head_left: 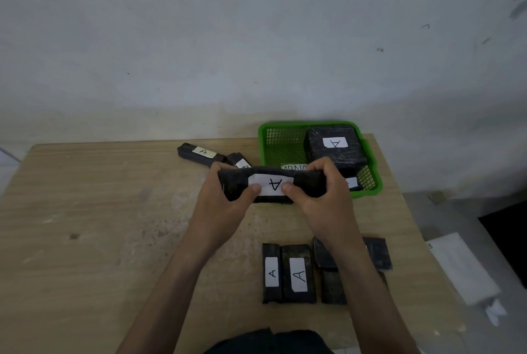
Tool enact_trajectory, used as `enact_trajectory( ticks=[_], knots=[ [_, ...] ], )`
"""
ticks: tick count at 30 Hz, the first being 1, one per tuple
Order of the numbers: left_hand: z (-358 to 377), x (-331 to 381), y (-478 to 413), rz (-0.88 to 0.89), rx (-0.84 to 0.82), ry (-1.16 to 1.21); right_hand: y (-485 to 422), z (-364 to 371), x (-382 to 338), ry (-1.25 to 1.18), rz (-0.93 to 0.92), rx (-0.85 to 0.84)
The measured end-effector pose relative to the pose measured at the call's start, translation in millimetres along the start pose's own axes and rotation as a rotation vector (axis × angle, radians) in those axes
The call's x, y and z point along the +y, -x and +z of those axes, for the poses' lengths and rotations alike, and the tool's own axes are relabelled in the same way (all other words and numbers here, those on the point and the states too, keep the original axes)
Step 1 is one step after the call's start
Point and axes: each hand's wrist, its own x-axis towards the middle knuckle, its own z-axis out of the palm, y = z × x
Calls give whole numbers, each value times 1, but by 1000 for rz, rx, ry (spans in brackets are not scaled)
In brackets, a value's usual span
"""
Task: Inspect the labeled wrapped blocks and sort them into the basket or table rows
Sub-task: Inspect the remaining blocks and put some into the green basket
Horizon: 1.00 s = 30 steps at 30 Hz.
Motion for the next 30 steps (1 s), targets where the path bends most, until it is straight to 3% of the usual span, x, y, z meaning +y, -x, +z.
enact_trajectory(
  ticks=[2,5,8,16,23,30],
  knots=[
    [-4,0,-1,-22,-72,116,-1,-4,1,-34,-68,-17],
    [-9,1,-2,-196,-158,425,-3,-12,0,-117,-224,-82],
    [-8,2,-2,-263,-142,556,-3,-16,-4,-185,-223,-145],
    [-9,-9,-1,-45,-92,268,-4,-21,0,-90,138,-265],
    [1,-12,4,-21,9,172,1,-13,2,-87,102,-129],
    [2,-2,7,15,58,298,5,-7,-4,-262,82,-68]
  ],
)
